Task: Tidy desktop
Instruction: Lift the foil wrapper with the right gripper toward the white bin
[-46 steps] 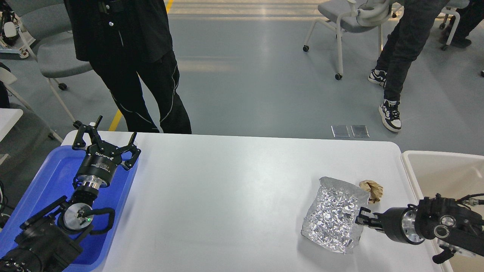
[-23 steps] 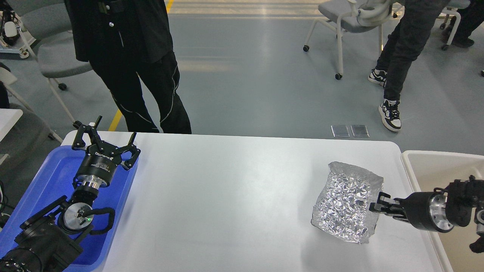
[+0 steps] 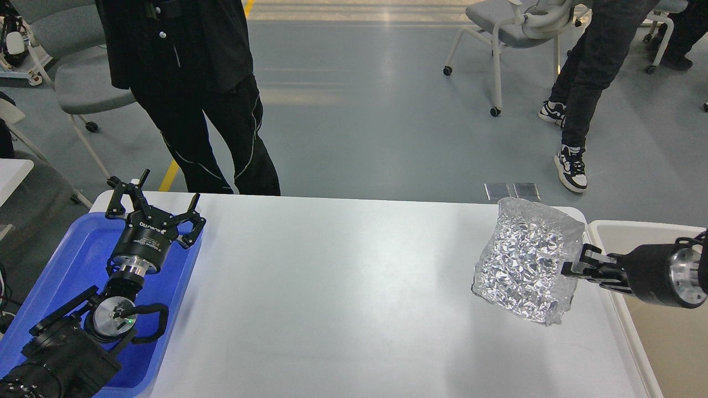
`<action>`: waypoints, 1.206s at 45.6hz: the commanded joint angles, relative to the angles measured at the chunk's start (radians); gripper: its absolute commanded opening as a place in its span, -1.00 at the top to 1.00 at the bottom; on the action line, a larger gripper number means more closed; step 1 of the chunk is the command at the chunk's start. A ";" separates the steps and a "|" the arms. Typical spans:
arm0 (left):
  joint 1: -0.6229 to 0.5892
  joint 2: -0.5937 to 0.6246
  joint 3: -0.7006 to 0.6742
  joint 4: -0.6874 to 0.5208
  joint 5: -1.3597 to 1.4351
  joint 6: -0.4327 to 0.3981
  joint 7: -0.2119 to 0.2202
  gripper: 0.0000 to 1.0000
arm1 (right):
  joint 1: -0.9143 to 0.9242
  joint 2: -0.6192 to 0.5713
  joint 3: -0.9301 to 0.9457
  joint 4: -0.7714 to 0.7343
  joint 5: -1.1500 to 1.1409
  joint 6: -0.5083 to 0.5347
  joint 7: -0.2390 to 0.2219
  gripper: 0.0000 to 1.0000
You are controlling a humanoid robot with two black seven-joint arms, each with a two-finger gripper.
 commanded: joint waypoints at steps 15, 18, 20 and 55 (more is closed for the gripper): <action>0.000 0.000 -0.001 0.000 -0.001 0.000 0.000 -1.00 | 0.144 -0.142 0.009 0.009 0.078 0.156 -0.001 1.00; 0.000 0.000 0.000 0.000 -0.001 0.000 0.000 -1.00 | 0.151 -0.147 0.009 0.009 0.081 0.157 -0.001 1.00; 0.000 0.000 0.000 0.000 -0.001 -0.001 0.000 -1.00 | 0.151 -0.147 0.009 0.007 0.081 0.156 -0.001 1.00; 0.000 0.000 -0.001 0.000 -0.001 0.000 0.000 -1.00 | 0.085 -0.230 -0.022 -0.192 0.221 0.105 0.103 1.00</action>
